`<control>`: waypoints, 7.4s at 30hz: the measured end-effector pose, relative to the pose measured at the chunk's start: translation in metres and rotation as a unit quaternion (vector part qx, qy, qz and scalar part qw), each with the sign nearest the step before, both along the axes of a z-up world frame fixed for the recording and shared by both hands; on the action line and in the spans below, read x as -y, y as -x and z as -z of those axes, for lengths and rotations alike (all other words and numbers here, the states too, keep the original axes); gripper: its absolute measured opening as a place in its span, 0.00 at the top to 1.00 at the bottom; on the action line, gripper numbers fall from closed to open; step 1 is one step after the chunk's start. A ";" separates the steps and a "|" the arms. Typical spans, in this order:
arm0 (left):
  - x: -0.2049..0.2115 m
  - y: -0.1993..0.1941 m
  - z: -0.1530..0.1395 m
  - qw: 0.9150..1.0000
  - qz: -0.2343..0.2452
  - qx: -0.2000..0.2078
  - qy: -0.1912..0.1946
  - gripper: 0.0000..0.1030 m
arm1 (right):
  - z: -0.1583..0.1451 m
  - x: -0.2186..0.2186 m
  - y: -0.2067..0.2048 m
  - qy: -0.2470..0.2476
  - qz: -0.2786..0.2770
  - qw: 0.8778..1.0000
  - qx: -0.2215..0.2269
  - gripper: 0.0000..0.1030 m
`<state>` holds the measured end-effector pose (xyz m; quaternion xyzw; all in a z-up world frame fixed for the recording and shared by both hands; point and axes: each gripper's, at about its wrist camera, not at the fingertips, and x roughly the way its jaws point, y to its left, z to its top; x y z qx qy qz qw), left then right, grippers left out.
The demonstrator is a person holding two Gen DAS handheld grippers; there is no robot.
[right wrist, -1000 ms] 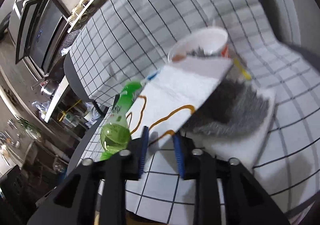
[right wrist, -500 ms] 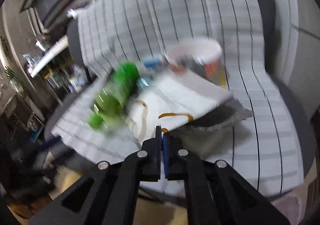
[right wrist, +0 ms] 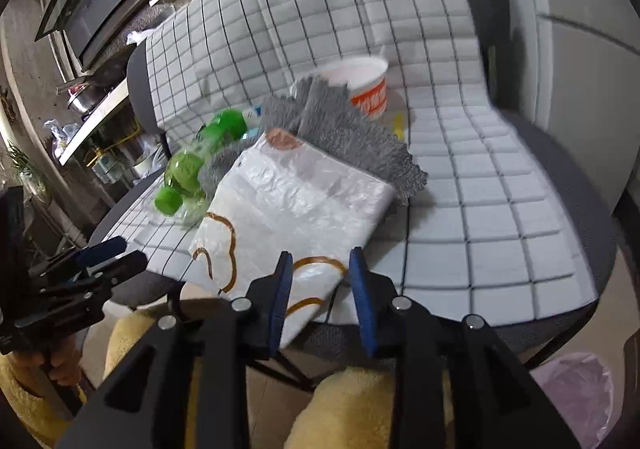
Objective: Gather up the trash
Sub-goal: 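Grasp the white-and-brown paper bag with the right gripper while the left gripper grasps the grey cloth, then carry the paper bag and grey cloth with both grippers over the bin, then open both grippers to drop the bag and cloth into the bin, then move both grippers back to the chair toward the white sponge, then grasp the white sponge with the right gripper while the left gripper grasps the clear wrapper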
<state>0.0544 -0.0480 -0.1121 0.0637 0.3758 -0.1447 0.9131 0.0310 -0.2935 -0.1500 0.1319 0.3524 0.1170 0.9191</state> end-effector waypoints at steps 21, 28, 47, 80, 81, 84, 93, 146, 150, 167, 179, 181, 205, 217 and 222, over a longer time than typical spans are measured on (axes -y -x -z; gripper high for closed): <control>0.003 0.007 -0.008 1.000 0.004 0.010 0.001 0.39 | -0.071 0.005 0.037 -0.014 0.031 0.985 0.168 0.98; 0.026 0.002 -0.012 0.999 0.035 0.009 0.025 0.36 | -0.113 0.022 0.064 0.079 0.121 0.966 0.213 0.98; 0.138 -0.044 0.038 0.994 0.095 0.011 -0.058 0.30 | -0.051 0.061 0.057 0.076 0.143 0.978 0.133 0.98; 0.048 0.051 -0.164 0.943 0.189 0.169 0.218 0.96 | -0.101 0.061 0.123 0.135 0.184 0.959 0.171 0.98; 0.055 0.055 -0.166 0.939 0.203 0.167 0.220 0.96 | -0.100 0.065 0.128 0.135 0.190 0.957 0.171 0.98; 0.086 0.067 -0.164 0.930 0.248 0.152 0.226 0.96 | -0.099 0.079 0.145 0.136 0.212 0.953 0.169 0.98; 0.207 0.102 -0.105 0.891 0.391 0.044 0.228 0.96 | -0.086 0.136 0.206 0.169 0.305 0.926 0.148 0.98; 0.133 0.052 -0.013 0.966 0.235 0.014 0.111 0.47 | -0.018 0.142 0.168 0.105 0.278 0.954 0.028 0.80; 0.081 0.040 -0.019 0.981 0.164 0.035 0.097 0.47 | -0.028 0.111 0.138 0.077 0.210 0.974 0.042 0.80; -0.012 -0.003 0.002 0.995 0.012 0.025 0.095 0.47 | -0.006 -0.053 -0.016 0.115 0.068 0.991 0.015 0.22; -0.024 -0.010 0.018 0.994 0.011 0.000 0.113 0.47 | 0.016 -0.083 -0.063 0.209 0.146 0.967 -0.001 0.09; -0.024 -0.010 0.019 0.994 0.011 -0.001 0.113 0.47 | 0.016 -0.075 -0.058 0.213 0.153 0.965 -0.005 0.09; 0.020 -0.005 0.018 0.996 0.039 -0.008 0.084 0.47 | 0.020 -0.034 -0.034 0.187 0.160 0.969 -0.002 0.38; 0.066 -0.041 0.008 0.993 0.058 -0.013 0.104 0.47 | -0.011 0.015 0.017 0.153 0.142 0.976 0.060 0.48; 0.087 -0.073 0.005 0.990 0.048 -0.031 0.125 0.50 | -0.012 0.026 0.029 0.160 0.145 0.974 0.073 0.46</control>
